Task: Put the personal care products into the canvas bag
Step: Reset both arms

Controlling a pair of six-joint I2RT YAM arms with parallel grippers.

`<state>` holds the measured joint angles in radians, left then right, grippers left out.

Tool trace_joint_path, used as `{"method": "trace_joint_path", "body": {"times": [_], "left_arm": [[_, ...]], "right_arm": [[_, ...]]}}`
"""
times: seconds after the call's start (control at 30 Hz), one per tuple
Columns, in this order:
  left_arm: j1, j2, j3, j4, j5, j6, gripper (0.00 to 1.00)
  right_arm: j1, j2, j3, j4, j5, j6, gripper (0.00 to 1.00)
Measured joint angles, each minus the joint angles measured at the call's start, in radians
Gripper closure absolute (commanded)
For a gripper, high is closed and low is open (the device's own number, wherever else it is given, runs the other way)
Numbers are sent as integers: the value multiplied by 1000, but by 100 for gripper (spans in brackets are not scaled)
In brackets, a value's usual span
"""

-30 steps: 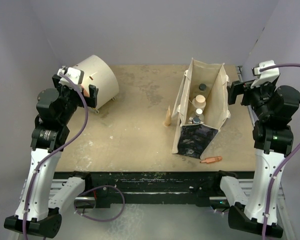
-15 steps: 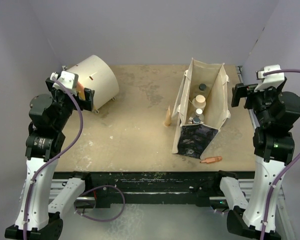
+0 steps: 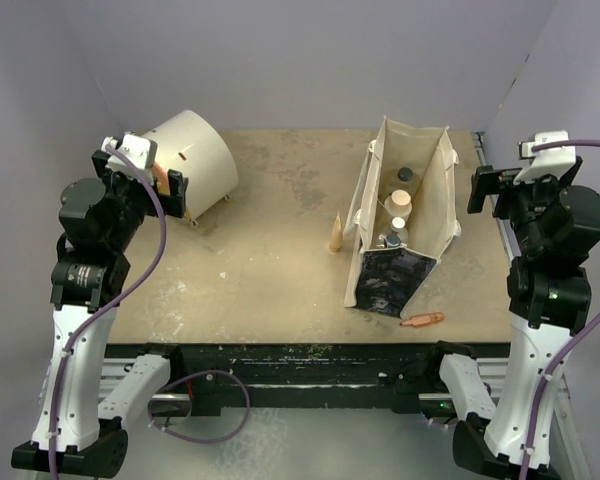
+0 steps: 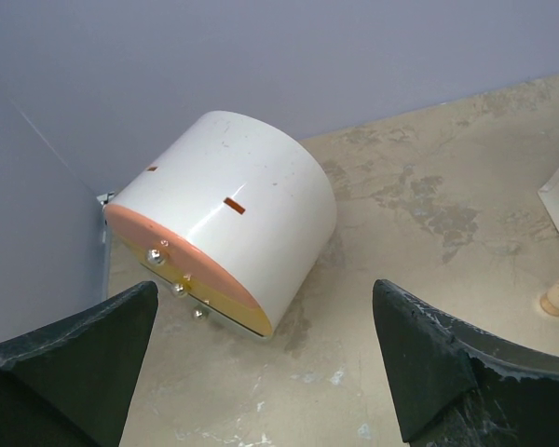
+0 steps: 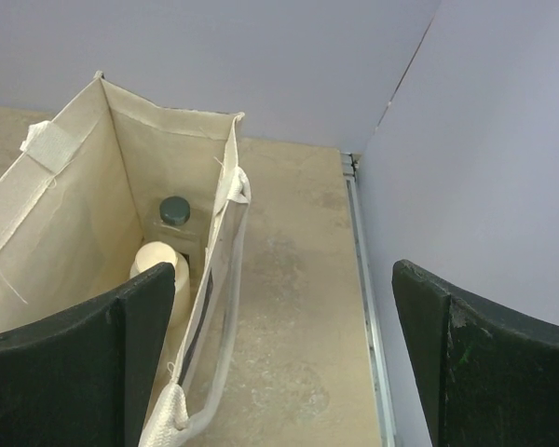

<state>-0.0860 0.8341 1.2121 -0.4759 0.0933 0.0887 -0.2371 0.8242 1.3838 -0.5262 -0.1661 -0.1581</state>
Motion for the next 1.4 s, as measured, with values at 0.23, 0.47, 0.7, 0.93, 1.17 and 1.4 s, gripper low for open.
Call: {"method": "trace_joint_path", "body": {"times": [0.23, 0.47, 0.7, 0.93, 1.17, 1.4], "left_arm": [[10, 0, 10, -14, 23, 0, 1], [12, 3, 10, -14, 39, 0, 1], [13, 9, 10, -17, 42, 0, 1], [13, 9, 10, -19, 42, 0, 1], [14, 9, 10, -19, 42, 0, 1], [14, 9, 10, -19, 50, 0, 1]], "right_arm": [[-1, 14, 0, -3, -1, 0, 0], [-1, 20, 0, -5, -5, 0, 0], [-1, 27, 2, -7, -8, -1, 0], [-1, 33, 2, -7, -9, -2, 0], [-1, 33, 2, -7, -9, -1, 0], [-1, 33, 2, -7, -10, -2, 0]]}}
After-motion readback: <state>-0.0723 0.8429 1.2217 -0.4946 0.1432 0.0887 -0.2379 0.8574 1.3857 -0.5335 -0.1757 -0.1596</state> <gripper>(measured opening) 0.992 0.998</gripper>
